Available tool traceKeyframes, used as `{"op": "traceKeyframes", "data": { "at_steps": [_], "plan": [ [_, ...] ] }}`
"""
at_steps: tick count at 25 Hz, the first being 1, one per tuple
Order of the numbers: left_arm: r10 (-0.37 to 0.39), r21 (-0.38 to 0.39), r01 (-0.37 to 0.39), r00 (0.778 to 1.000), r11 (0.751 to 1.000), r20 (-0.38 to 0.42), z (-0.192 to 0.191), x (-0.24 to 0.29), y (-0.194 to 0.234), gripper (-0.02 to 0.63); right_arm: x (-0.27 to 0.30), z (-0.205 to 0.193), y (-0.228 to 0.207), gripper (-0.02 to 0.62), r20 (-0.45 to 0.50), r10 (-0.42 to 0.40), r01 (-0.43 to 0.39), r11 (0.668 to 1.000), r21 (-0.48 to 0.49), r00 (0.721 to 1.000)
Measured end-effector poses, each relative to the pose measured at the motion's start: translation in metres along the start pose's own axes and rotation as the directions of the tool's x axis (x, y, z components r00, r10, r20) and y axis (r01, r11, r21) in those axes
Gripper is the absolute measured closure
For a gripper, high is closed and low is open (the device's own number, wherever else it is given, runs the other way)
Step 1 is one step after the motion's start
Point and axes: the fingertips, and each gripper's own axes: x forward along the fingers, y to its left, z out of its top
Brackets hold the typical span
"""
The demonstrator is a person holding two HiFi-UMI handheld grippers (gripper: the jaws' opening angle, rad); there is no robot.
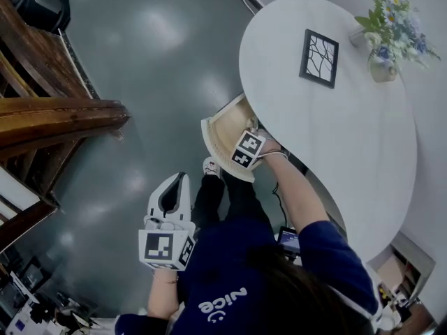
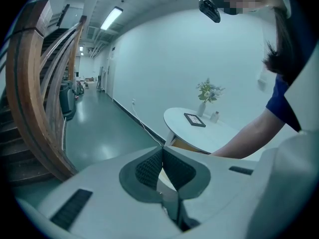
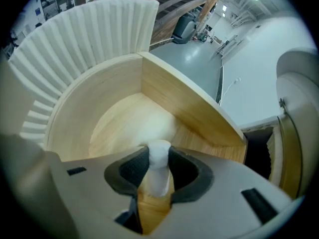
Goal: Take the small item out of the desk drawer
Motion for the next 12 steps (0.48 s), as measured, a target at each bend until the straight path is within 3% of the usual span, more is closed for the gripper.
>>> {"op": "traceKeyframes", "data": {
  "at_steps": [12],
  "plan": [
    [-0.049,0.039,0.047,0.998,0.998,0.046,0.010,-0.012,-0.007,0.602,-0.041,0.011,0.018,0.462,0.063,0.009,-0.015,0.995,0.098,0.998]
  ]
}}
